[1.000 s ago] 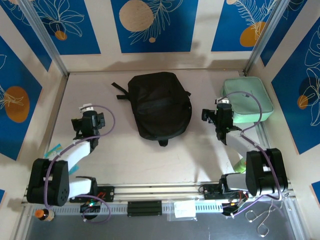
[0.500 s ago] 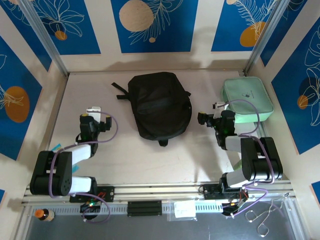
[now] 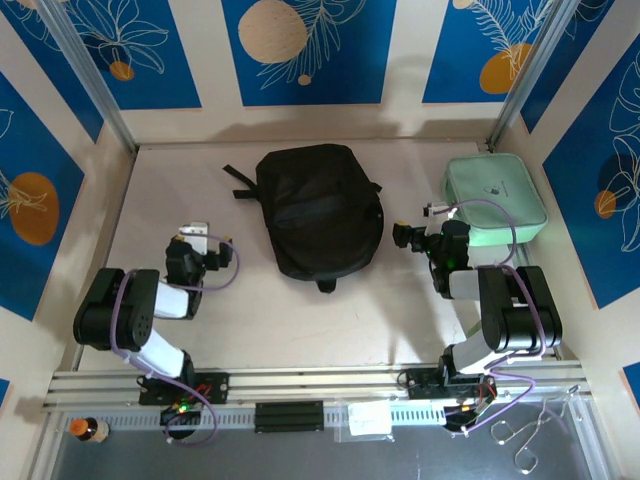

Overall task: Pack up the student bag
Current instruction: Reset both arms

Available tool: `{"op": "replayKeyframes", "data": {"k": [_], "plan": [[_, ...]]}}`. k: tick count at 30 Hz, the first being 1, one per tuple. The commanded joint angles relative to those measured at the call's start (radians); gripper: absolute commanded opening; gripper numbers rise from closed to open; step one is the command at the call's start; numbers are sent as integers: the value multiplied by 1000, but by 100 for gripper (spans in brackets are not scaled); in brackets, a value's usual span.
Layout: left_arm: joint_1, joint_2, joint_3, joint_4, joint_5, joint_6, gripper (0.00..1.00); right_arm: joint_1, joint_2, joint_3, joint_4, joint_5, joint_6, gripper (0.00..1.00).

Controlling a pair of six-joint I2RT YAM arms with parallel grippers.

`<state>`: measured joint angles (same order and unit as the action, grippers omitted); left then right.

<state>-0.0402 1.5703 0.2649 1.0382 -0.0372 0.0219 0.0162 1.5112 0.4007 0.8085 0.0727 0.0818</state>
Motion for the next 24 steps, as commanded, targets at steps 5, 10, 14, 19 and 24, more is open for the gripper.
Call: {"op": "replayKeyframes", "data": {"k": [5,10,14,19,24], "plan": [[-20,-8,79,-47,-114,-19,100,-25,14,24,-13,-34,13,99],[-20,-7,76,-36,-48,5,100,-26,15,24,-14,-34,13,99],[-20,-4,117,-112,-19,16,100,-26,14,24,-14,-34,13,99],[-21,-2,120,-117,-20,19,100,-26,15,24,-14,-34,13,99],[-21,-3,114,-107,-15,18,100,-26,15,24,-13,-34,13,99]]}}
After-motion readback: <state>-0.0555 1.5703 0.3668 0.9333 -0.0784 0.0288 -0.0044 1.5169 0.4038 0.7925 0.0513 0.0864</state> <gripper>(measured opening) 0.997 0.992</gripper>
